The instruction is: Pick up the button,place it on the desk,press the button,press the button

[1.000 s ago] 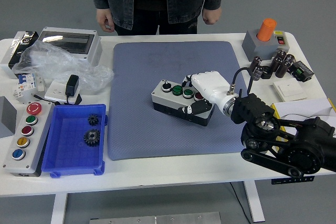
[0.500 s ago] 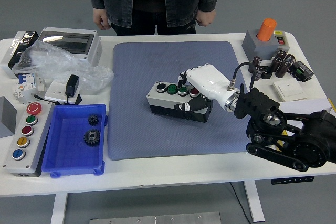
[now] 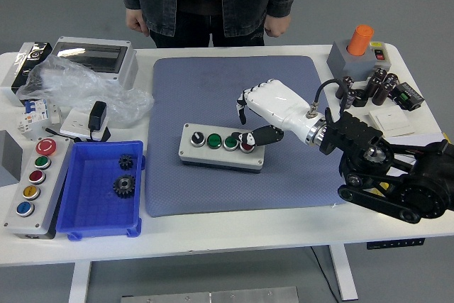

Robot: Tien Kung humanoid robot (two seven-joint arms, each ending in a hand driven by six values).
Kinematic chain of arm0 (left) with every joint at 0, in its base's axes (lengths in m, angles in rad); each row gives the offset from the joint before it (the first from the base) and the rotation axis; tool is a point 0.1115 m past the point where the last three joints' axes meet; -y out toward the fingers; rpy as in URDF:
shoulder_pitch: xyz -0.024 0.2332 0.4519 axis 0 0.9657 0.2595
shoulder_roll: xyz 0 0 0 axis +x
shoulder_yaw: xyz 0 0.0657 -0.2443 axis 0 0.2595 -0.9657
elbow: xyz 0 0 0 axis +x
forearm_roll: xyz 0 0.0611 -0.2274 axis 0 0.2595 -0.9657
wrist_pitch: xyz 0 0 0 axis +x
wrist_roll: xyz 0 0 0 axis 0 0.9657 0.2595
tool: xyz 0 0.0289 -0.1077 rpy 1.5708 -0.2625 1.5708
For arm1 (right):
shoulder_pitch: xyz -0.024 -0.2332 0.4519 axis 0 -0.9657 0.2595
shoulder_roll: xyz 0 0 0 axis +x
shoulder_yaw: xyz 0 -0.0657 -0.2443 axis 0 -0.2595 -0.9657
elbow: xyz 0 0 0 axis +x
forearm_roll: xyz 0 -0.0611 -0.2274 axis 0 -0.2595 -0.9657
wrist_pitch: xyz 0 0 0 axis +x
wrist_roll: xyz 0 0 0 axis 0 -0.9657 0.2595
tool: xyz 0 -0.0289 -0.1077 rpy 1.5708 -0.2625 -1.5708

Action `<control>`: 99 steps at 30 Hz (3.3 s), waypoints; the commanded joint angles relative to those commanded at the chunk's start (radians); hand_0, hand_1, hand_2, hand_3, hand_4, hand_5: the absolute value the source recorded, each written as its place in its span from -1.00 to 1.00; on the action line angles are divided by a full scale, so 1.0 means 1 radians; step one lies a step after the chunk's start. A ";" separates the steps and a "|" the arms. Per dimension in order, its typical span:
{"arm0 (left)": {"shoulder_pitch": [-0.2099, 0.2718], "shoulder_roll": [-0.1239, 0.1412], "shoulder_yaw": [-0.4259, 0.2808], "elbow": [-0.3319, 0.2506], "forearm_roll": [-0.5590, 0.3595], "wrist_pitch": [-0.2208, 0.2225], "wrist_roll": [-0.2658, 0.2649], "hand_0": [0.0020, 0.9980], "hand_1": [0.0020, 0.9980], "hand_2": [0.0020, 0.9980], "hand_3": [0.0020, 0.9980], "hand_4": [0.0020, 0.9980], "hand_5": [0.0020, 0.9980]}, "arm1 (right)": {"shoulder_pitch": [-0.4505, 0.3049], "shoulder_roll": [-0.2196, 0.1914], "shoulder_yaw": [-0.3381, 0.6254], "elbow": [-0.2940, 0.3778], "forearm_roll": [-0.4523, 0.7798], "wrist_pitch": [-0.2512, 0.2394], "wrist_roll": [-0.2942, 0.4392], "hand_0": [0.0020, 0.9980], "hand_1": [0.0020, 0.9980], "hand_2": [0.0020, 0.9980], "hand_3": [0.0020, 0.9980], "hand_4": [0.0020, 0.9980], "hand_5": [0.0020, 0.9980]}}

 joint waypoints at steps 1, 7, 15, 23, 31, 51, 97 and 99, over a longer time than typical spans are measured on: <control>-0.001 0.001 -0.001 0.000 0.001 0.000 0.000 0.41 0.47 0.39 0.37 0.26 -0.15 | 0.002 0.000 -0.005 -0.002 -0.007 -0.002 0.004 -0.26 0.09 0.24 -0.30 0.09 -0.71; 0.000 -0.001 0.002 0.000 0.000 0.000 -0.001 0.41 0.47 0.39 0.37 0.27 -0.15 | 0.001 -0.009 -0.003 0.005 -0.038 -0.010 0.008 -0.22 0.12 0.27 -0.30 0.09 -0.71; 0.002 -0.004 0.006 0.001 -0.003 0.002 -0.003 0.41 0.47 0.39 0.36 0.27 -0.14 | -0.024 -0.076 0.124 0.105 0.058 0.073 -0.030 -0.13 0.16 0.32 -0.29 0.09 -0.71; 0.003 -0.006 0.008 0.001 -0.007 0.003 -0.005 0.41 0.47 0.39 0.36 0.27 -0.14 | -0.065 -0.106 0.235 0.258 0.134 0.267 -0.202 0.00 0.25 0.39 0.06 0.62 -0.40; 0.006 -0.008 0.012 0.001 -0.009 0.003 -0.005 0.41 0.47 0.39 0.36 0.26 -0.14 | -0.081 -0.028 0.276 0.320 0.077 0.443 -0.390 0.35 0.48 0.62 0.80 1.00 0.24; 0.010 -0.008 0.022 0.001 -0.019 0.003 -0.009 0.41 0.47 0.39 0.35 0.24 -0.15 | -0.077 0.188 0.253 0.158 0.014 0.590 -0.582 0.83 0.86 1.00 1.00 1.00 0.43; -0.001 -0.008 -0.007 -0.004 0.006 0.017 -0.030 0.41 0.47 0.39 0.34 0.20 -0.15 | -0.016 0.237 -0.005 0.021 -0.050 0.314 -0.525 -0.36 -0.07 -0.15 -0.24 0.49 -0.62; -0.002 -0.008 -0.008 -0.004 0.007 0.019 -0.032 0.41 0.47 0.39 0.34 0.19 -0.14 | -0.013 0.233 -0.013 0.024 -0.060 0.307 -0.509 -0.41 -0.02 -0.15 -0.25 0.28 -0.75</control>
